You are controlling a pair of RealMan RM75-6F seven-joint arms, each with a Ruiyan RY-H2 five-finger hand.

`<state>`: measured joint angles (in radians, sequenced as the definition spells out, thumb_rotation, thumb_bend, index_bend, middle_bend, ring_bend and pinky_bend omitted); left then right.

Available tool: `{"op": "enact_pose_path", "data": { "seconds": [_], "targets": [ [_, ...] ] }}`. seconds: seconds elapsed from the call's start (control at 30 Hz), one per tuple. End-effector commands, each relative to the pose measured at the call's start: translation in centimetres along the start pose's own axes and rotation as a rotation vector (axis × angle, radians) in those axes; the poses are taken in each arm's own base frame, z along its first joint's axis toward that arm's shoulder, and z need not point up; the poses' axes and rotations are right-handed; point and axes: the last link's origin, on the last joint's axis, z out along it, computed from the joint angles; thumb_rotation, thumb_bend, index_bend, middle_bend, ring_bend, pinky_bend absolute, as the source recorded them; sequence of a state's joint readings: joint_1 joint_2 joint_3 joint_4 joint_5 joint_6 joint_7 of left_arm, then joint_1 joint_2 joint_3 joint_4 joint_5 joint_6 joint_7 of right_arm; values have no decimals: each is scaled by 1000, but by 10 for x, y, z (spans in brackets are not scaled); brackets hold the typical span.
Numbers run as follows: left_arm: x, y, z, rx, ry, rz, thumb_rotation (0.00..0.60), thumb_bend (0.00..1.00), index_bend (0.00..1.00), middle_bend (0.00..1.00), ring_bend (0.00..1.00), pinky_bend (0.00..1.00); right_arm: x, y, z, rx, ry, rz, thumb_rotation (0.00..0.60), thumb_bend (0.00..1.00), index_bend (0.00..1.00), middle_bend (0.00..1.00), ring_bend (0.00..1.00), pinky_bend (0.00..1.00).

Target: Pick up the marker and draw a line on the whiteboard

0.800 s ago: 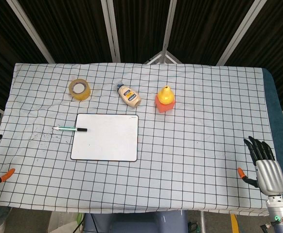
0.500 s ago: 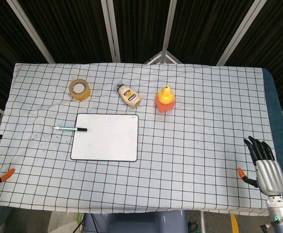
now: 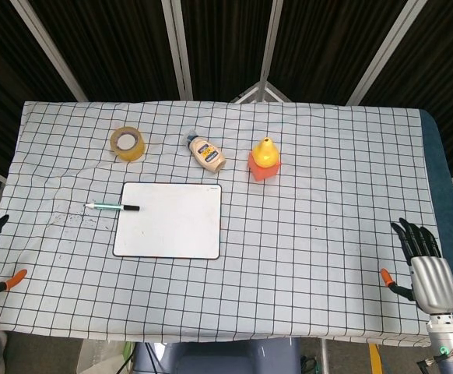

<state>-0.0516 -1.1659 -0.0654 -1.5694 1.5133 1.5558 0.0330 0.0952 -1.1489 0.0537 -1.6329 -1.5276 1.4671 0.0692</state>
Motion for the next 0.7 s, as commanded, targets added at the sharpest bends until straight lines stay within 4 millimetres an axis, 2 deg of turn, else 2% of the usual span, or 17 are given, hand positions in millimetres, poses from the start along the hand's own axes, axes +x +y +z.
{"op": "enact_pose_path", "data": {
  "seconds": [0.03,0.13,0.3,0.53,0.7],
  "targets": [
    [-1,3,18,11,-19,20,600,165,131,0,0,0,0,0,0,-2,-3,5,600,324,0,0,0,0],
    [-4,9,39,16,-35,38,600,211,229,0,0,0,1,1,0,-4,-3,14,600,325,0,0,0,0],
    [-16,22,81,26,-80,73,600,285,313,1,0,11,0,0,1,-5,-11,23,600,324,0,0,0,0],
    [-42,49,136,33,-123,120,600,356,397,34,0,15,0,1,1,-13,-18,40,600,325,0,0,0,0],
    [-63,67,162,30,-158,166,600,372,433,40,0,15,0,1,2,-13,-25,49,600,324,0,0,0,0]
  ]
}}
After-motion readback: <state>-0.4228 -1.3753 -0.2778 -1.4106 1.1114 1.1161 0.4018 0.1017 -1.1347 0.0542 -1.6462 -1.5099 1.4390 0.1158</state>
